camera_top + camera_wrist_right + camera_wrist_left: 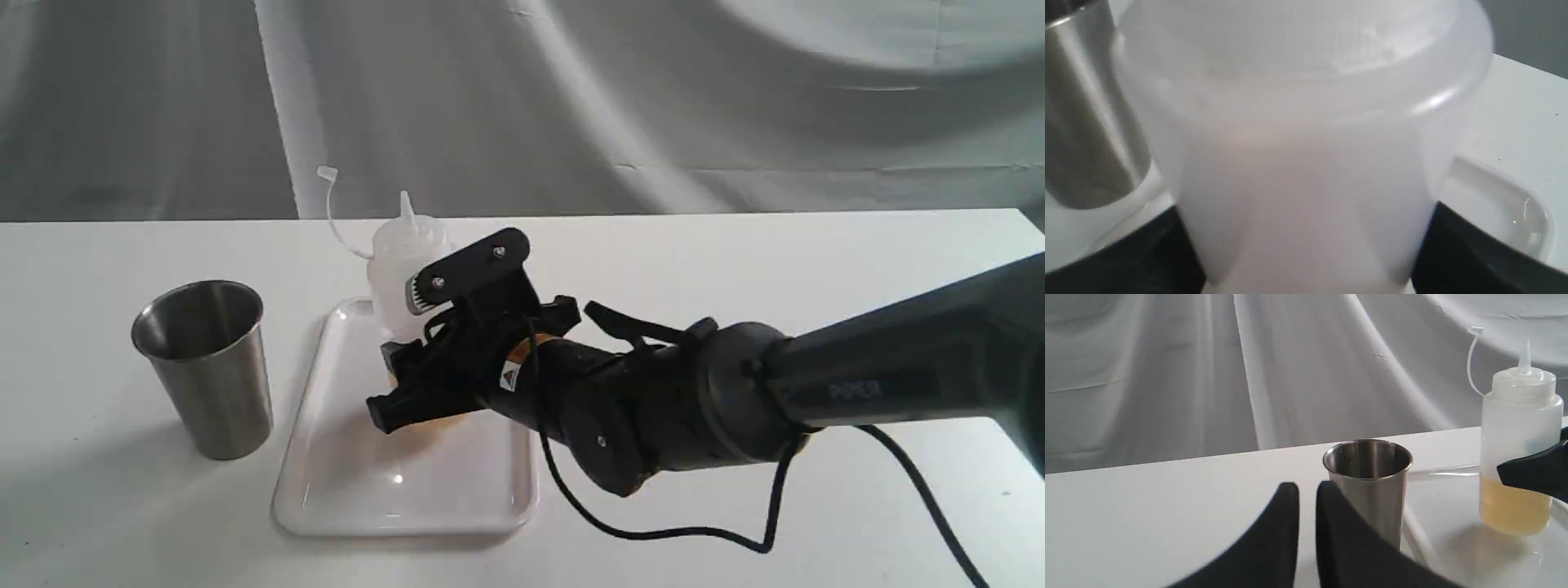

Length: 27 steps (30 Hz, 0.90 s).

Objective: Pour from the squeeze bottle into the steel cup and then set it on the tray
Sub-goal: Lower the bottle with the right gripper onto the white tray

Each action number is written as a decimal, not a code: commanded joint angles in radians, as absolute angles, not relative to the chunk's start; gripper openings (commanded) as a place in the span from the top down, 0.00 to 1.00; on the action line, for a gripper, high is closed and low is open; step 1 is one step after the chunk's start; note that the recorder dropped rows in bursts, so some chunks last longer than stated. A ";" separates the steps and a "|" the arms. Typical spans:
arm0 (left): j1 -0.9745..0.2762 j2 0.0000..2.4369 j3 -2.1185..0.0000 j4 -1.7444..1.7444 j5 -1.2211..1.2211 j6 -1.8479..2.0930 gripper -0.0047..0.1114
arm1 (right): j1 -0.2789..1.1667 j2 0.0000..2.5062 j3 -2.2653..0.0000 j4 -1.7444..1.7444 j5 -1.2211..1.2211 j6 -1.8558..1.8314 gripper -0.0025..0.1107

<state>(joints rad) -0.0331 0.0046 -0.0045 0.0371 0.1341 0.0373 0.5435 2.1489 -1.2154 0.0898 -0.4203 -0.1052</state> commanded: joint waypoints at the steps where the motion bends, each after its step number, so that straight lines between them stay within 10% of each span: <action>1: -0.039 0.000 0.000 0.040 0.133 0.033 0.89 | 0.550 2.136 -1.218 0.097 -0.471 -0.105 0.52; 27: -0.039 0.000 0.000 0.040 0.133 0.033 0.89 | 0.569 2.172 -1.218 0.104 -0.491 -0.109 0.52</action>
